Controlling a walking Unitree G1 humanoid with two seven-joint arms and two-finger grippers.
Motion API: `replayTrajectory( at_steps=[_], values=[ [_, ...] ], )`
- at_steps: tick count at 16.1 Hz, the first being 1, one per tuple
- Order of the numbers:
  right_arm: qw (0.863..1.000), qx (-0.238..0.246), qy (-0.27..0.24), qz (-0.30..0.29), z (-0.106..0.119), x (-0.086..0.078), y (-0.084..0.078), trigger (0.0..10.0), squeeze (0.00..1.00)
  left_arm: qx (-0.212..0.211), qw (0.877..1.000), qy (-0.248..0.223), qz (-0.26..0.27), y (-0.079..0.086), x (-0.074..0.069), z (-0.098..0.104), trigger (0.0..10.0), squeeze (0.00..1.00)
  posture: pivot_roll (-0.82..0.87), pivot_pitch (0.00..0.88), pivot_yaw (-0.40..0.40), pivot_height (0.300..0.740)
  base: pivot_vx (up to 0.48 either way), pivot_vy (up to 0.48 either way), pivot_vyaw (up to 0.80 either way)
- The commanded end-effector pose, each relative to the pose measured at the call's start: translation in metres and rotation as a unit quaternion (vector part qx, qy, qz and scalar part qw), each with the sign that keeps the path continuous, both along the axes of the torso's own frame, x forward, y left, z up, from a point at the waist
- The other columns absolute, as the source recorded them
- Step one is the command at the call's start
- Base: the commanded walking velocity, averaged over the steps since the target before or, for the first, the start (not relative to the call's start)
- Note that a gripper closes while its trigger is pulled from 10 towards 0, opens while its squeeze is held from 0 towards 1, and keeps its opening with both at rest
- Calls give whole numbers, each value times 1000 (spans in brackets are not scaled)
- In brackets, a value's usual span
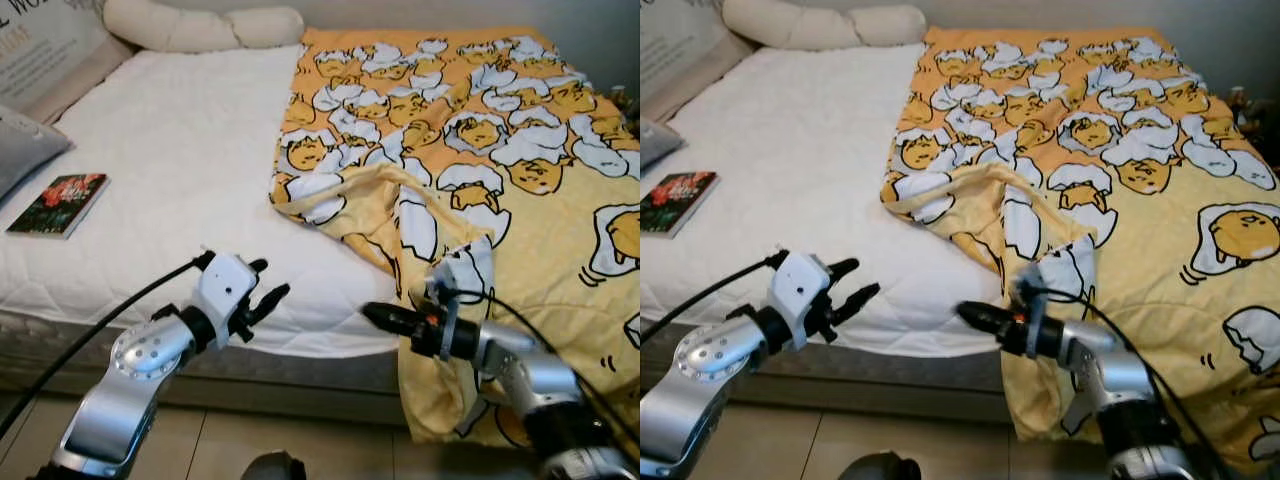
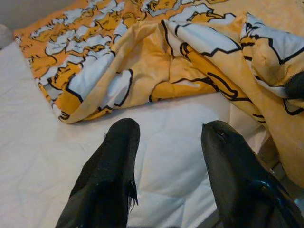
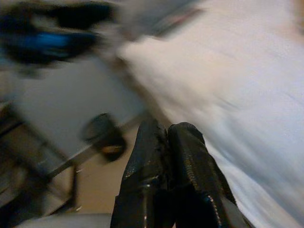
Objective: Clean up the room
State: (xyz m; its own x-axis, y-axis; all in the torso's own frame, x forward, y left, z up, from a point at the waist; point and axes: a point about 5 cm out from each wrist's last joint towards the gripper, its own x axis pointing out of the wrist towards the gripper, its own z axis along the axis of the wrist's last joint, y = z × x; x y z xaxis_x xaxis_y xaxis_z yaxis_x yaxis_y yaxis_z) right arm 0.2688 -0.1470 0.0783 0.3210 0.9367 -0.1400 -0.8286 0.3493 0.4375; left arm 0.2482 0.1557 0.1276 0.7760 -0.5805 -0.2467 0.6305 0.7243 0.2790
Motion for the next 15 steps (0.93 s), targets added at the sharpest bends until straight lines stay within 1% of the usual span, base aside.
replayTrajectory(
  at_steps=[1,3,4,5,6,7,8,9,10,11,12,13,14,15],
  values=[
    [998,22,-15,50,17,-5,5,0,0,7,1000,-3,-4,1,0,-1,10000,0,60,0,65,740,0,0,0],
    [993,43,-24,106,35,-17,8,0,0,8,1000,-3,-5,1,0,-1,10000,0,58,0,59,740,0,0,0],
    [995,-4,-35,88,33,-17,1,8235,0,7,1000,-2,-5,2,0,-2,10000,0,50,0,58,740,0,0,0],
    [997,-26,-35,64,28,-13,-2,10000,0,7,1000,-2,-5,1,0,-3,10000,0,50,0,58,740,0,0,0],
    [998,-59,-34,13,20,-6,-9,10000,0,7,1000,-2,-5,0,1,-3,10000,0,49,0,57,740,0,0,0],
    [994,-91,-40,-47,14,2,-13,10000,0,6,1000,-3,-4,-1,1,-4,10000,0,49,0,55,740,0,0,0],
    [985,-120,-45,-114,9,12,-16,10000,0,3,1000,-4,1,-2,2,-5,10000,0,43,0,58,740,0,0,0],
    [976,-136,-46,-166,6,19,-18,10000,839,-1,1000,-3,6,-3,3,-6,10000,0,42,0,60,740,0,0,0],
    [966,-141,-53,-208,6,25,-20,10000,1000,-6,1000,-2,9,-5,3,-7,10000,0,41,0,61,740,0,0,0],
    [953,-144,-62,-259,7,30,-22,10000,1000,-10,1000,-2,12,-8,4,-8,10000,0,47,0,53,740,0,0,0],
    [947,-157,-64,-275,6,31,-24,10000,1000,-11,1000,-2,14,-9,3,-8,10000,0,48,0,48,740,0,0,0],
    [918,-209,-85,-326,0,33,-31,10000,1000,-18,1000,-2,25,-10,3,-9,10000,0,51,0,40,740,0,0,0],
    [899,-242,-99,-351,-3,34,-34,10000,1000,-23,999,-2,32,-11,3,-9,10000,0,51,0,39,740,0,0,0],
    [888,-247,-101,-373,-5,34,-36,10000,1000,-28,999,-2,38,-11,2,-10,10000,0,52,0,38,740,0,0,0]
  ],
)
